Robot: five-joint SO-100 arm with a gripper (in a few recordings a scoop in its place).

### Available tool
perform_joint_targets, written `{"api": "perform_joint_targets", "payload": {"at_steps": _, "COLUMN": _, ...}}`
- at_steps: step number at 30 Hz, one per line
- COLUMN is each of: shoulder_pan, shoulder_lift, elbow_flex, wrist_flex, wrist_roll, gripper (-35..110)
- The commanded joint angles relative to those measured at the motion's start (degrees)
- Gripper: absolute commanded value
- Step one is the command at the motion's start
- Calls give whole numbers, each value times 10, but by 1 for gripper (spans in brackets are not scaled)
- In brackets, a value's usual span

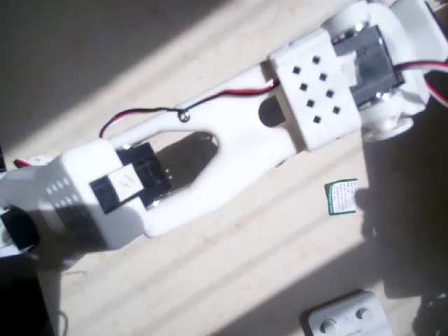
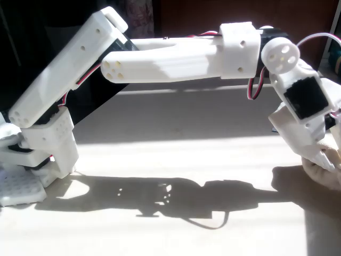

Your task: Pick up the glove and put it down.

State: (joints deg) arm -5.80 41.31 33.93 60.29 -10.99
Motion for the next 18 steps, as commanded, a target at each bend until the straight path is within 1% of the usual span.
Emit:
{"api": "perform_joint_targets", "payload": {"at_steps": 1, "shoulder_pan": 66, "shoulder_lift": 62, "elbow_flex": -10, "wrist_flex": 21, "wrist_roll": -9, "gripper": 0}}
{"api": "perform_joint_targets", "payload": {"at_steps": 10, "shoulder_pan": 181, "shoulder_lift": 62, "elbow_flex": -6, "wrist_flex": 44, "wrist_roll": -10, "gripper": 0}}
{"api": "perform_joint_targets", "payload": {"at_steps": 14, "shoulder_pan": 220, "shoulder_lift": 63, "elbow_flex": -11, "wrist_flex": 79, "wrist_roll": -10, "gripper": 0}}
{"api": "perform_joint_targets", "payload": {"at_steps": 18, "shoulder_pan": 236, "shoulder_lift": 86, "elbow_flex": -13, "wrist_flex": 120, "wrist_roll": -11, "gripper": 0}}
